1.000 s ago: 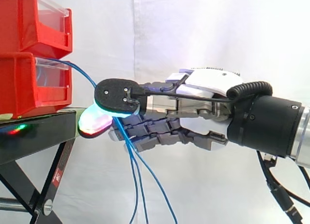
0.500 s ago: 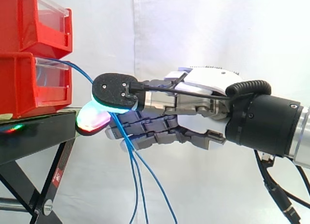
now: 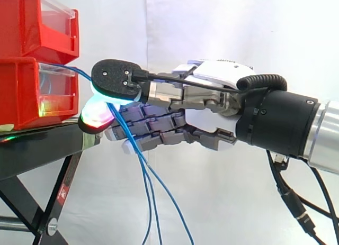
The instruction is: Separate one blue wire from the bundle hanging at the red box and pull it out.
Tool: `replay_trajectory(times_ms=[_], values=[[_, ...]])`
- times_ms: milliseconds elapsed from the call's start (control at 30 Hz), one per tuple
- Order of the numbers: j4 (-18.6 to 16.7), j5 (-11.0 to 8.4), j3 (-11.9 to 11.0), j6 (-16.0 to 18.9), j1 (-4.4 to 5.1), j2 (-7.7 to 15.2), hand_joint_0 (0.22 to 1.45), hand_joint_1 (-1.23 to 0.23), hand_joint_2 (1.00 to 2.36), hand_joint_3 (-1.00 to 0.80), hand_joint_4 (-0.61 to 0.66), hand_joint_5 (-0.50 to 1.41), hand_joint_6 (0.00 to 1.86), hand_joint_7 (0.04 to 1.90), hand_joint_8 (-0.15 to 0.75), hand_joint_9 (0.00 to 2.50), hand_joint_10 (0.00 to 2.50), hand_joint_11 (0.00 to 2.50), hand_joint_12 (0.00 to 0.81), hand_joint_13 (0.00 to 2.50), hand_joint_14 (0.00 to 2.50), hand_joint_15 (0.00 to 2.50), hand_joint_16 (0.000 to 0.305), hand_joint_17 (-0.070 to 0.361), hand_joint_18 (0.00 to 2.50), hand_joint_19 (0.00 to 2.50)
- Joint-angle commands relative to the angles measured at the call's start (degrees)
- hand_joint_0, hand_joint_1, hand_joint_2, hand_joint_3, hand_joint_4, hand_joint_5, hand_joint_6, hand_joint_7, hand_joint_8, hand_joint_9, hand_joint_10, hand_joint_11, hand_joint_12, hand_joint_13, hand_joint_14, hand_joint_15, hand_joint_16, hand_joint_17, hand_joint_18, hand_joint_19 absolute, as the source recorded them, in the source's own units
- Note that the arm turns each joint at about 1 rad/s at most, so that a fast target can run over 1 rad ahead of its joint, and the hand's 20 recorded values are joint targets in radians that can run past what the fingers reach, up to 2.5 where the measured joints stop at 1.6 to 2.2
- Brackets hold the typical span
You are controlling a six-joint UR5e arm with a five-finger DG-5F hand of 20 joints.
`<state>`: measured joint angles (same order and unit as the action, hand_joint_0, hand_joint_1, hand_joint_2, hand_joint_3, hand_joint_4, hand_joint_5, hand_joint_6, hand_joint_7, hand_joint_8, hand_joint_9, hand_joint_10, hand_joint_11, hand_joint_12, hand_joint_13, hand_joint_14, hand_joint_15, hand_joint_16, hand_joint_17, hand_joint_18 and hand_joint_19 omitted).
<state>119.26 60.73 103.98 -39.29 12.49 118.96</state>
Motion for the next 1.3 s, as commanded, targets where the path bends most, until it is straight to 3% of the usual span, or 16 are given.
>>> replay_trajectory(times_ms=[0, 700, 1267], values=[[0.0, 0.0, 0.0, 0.0, -0.01, 0.0, 0.58, -0.66, 1.0, -0.47, 0.29, -0.18, 0.55, 1.17, 0.31, 0.32, 0.01, 0.28, 0.383, 0.36, 0.01, 0.3, 0.056, 0.125, 0.37, 0.46], [0.0, 0.62, -0.1, 1.4, -0.62, 0.0, 0.6, -0.64, 1.01, -0.38, 0.28, -0.18, 0.58, 1.13, 0.312, 0.38, 0.01, 0.32, 0.381, 0.41, 0.01, 0.32, 0.055, 0.123, 0.42, 0.49], [0.0, 3.17, 0.0, 2.1, -1.68, 0.0, 0.62, -0.64, 1.01, -0.36, 0.27, -0.18, 0.61, 1.11, 0.316, 0.42, 0.01, 0.36, 0.38, 0.42, 0.01, 0.32, 0.054, 0.121, 0.44, 0.49]])
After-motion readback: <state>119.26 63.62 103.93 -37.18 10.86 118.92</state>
